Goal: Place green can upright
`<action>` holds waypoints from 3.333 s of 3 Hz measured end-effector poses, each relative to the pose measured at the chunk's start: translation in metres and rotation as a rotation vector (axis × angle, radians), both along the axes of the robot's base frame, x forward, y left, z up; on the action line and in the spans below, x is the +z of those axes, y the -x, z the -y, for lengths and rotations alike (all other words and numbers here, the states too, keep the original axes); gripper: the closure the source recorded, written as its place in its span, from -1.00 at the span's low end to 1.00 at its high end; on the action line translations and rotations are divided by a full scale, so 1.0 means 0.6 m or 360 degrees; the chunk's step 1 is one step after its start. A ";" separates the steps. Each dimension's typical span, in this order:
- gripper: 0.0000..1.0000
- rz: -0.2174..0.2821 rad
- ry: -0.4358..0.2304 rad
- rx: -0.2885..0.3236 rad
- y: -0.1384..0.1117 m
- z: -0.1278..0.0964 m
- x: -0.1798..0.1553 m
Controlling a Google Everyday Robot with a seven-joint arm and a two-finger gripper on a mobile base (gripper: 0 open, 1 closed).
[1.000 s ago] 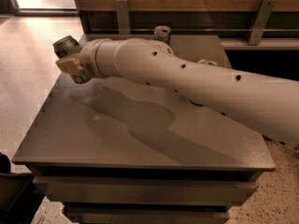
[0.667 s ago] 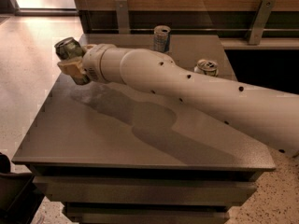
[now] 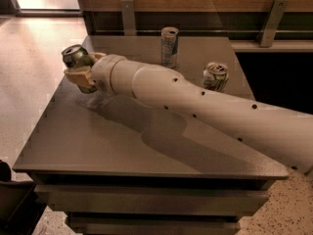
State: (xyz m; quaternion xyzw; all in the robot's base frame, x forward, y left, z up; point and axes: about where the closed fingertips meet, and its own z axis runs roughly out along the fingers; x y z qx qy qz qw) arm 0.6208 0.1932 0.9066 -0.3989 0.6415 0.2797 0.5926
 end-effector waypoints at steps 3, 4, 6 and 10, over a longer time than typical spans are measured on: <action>1.00 -0.0021 -0.0065 0.0006 -0.006 -0.001 -0.028; 1.00 -0.0019 -0.0083 0.0017 -0.009 -0.008 -0.036; 1.00 -0.0040 -0.0132 0.0031 -0.011 -0.020 -0.063; -0.27 -0.0040 -0.0132 0.0033 -0.010 -0.021 -0.058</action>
Offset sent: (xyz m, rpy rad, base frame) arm 0.0049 -0.0064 -0.0214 0.0466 0.0238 -0.0127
